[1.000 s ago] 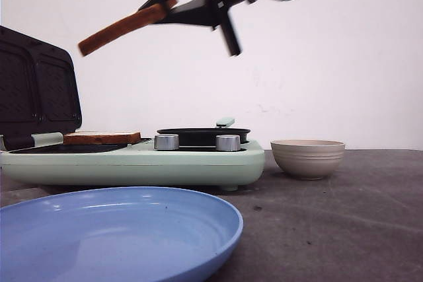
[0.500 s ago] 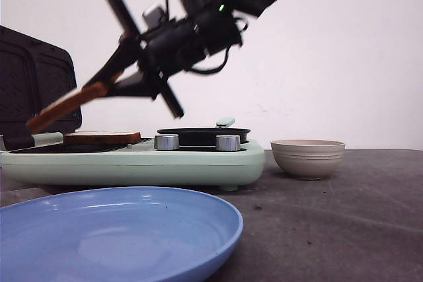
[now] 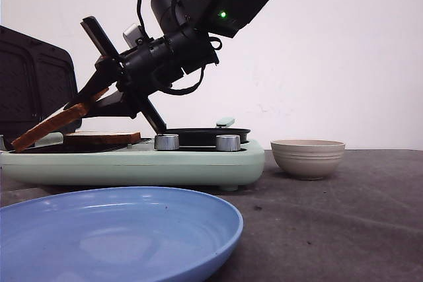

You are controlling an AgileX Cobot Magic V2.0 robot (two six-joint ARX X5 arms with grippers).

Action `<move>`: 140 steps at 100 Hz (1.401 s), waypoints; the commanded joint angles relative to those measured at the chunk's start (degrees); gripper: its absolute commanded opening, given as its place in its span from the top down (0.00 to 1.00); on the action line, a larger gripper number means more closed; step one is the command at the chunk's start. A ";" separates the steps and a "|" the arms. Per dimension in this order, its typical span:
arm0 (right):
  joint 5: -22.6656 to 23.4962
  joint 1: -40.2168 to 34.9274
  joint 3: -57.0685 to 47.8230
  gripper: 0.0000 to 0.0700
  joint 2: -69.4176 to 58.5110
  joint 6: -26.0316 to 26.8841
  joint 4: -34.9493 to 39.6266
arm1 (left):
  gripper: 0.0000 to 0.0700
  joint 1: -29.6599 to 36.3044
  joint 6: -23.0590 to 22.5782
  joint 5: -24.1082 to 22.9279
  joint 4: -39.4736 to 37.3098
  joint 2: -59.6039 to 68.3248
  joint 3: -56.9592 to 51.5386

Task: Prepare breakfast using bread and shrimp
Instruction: 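Carry the bread with the right gripper and lay it on the nearer press plate, then open the right gripper and raise it away from the press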

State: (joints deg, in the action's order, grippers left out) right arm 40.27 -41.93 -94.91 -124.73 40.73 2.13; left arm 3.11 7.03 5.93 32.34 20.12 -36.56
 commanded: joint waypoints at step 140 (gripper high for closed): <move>-22.53 -1.36 -20.28 0.50 1.40 -27.10 34.69 | 0.22 -0.11 -0.09 -0.20 -0.59 0.00 -0.33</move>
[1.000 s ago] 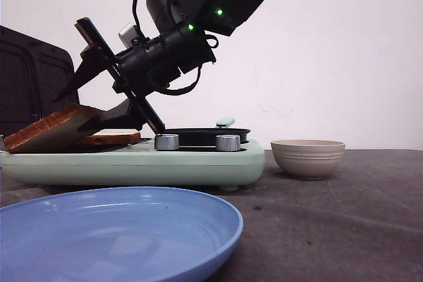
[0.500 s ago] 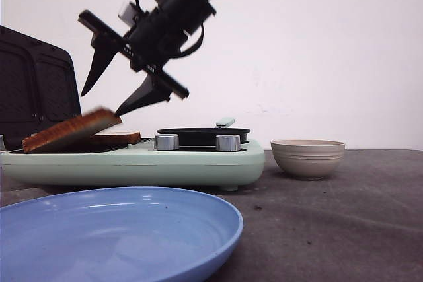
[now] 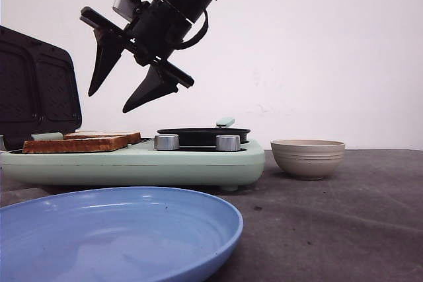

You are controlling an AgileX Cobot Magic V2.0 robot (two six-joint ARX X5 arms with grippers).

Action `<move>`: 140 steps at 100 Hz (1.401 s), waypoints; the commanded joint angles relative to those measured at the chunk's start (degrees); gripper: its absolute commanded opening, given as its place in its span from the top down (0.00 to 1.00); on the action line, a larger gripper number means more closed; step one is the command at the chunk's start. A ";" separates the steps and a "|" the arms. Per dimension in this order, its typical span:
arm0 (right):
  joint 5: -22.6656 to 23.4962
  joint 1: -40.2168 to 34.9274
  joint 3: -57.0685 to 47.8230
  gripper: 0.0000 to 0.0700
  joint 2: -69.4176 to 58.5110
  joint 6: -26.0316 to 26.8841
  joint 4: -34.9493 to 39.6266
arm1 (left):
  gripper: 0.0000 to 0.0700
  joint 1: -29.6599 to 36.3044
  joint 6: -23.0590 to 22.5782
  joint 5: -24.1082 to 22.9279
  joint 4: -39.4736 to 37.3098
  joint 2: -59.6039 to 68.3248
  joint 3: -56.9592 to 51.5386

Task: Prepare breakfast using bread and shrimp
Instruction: 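Open the right gripper and raise it away from the press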

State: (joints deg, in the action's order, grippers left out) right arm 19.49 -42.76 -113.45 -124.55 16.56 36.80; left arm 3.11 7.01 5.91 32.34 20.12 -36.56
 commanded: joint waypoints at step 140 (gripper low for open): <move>-21.35 1.75 57.92 0.50 69.26 -13.00 -14.47 | 0.22 -0.11 -0.24 -0.57 -0.24 0.00 -0.33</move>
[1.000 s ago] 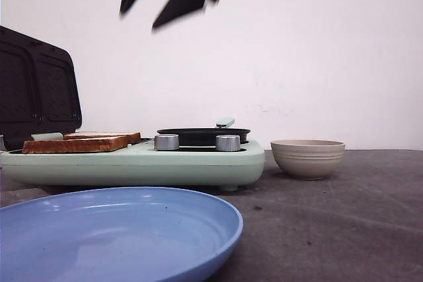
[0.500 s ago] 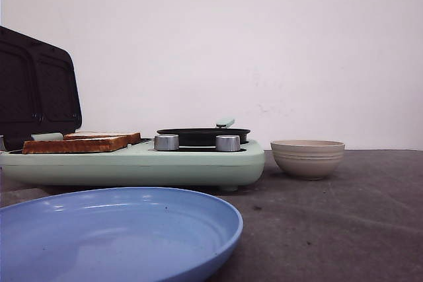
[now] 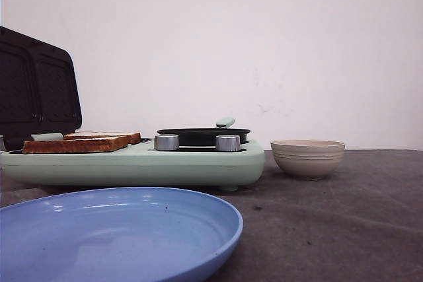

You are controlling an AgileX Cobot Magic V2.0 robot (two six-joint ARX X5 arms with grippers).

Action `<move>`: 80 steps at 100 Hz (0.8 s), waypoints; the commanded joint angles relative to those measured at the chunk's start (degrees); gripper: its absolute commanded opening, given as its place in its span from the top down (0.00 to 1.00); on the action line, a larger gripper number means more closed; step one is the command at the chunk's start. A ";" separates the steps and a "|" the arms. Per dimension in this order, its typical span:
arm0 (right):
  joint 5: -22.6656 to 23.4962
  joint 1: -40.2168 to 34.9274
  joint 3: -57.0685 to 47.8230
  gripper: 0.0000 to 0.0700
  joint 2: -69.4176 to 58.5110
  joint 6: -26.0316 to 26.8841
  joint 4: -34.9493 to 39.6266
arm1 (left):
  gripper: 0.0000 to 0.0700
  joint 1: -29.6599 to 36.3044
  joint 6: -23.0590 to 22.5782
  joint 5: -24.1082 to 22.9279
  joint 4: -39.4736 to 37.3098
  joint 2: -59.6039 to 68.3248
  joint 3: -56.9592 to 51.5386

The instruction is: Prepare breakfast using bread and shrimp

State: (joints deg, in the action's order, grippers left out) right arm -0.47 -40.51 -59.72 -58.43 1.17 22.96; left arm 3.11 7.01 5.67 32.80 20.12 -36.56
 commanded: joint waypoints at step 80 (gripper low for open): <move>-5.60 -0.50 30.91 0.50 25.20 13.42 -2.97 | 0.22 -0.20 20.61 -2.99 -11.41 0.15 -0.33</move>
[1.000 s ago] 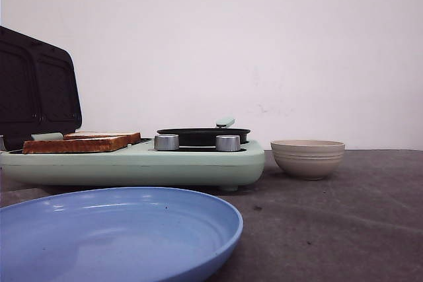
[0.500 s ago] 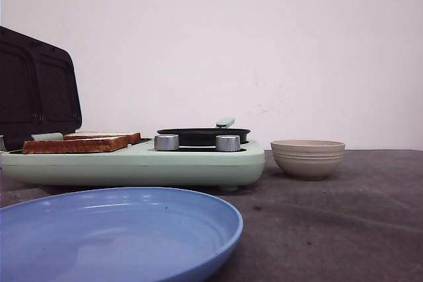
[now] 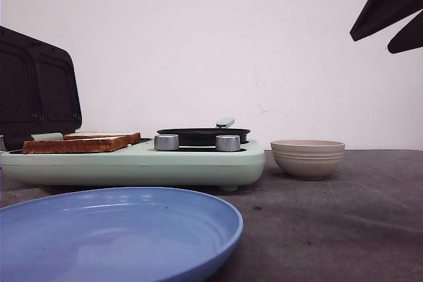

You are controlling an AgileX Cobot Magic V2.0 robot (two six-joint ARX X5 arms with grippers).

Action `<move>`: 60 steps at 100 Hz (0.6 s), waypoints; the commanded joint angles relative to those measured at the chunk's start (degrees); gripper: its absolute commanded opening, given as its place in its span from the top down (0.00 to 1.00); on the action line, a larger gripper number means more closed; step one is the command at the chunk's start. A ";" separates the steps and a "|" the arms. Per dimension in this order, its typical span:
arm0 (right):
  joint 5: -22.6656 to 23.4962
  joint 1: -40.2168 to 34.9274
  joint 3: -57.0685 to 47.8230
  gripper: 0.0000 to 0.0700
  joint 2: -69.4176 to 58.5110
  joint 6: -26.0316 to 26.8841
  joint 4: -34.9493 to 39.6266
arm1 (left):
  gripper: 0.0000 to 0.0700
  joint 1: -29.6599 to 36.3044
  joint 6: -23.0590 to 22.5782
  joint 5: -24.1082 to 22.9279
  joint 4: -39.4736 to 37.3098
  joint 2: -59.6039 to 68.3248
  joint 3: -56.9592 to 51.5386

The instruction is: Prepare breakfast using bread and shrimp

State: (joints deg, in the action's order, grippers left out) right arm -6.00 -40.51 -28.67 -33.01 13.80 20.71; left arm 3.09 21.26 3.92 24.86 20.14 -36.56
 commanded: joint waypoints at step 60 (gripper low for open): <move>0.61 -0.50 -0.15 0.50 -0.20 0.76 -1.05 | 0.22 -12.04 38.53 -0.59 -29.83 19.76 -0.37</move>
State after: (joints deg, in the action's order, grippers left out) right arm -5.56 -40.51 -28.67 -33.01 13.96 20.25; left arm -7.33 51.94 1.85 -1.93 37.19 -36.56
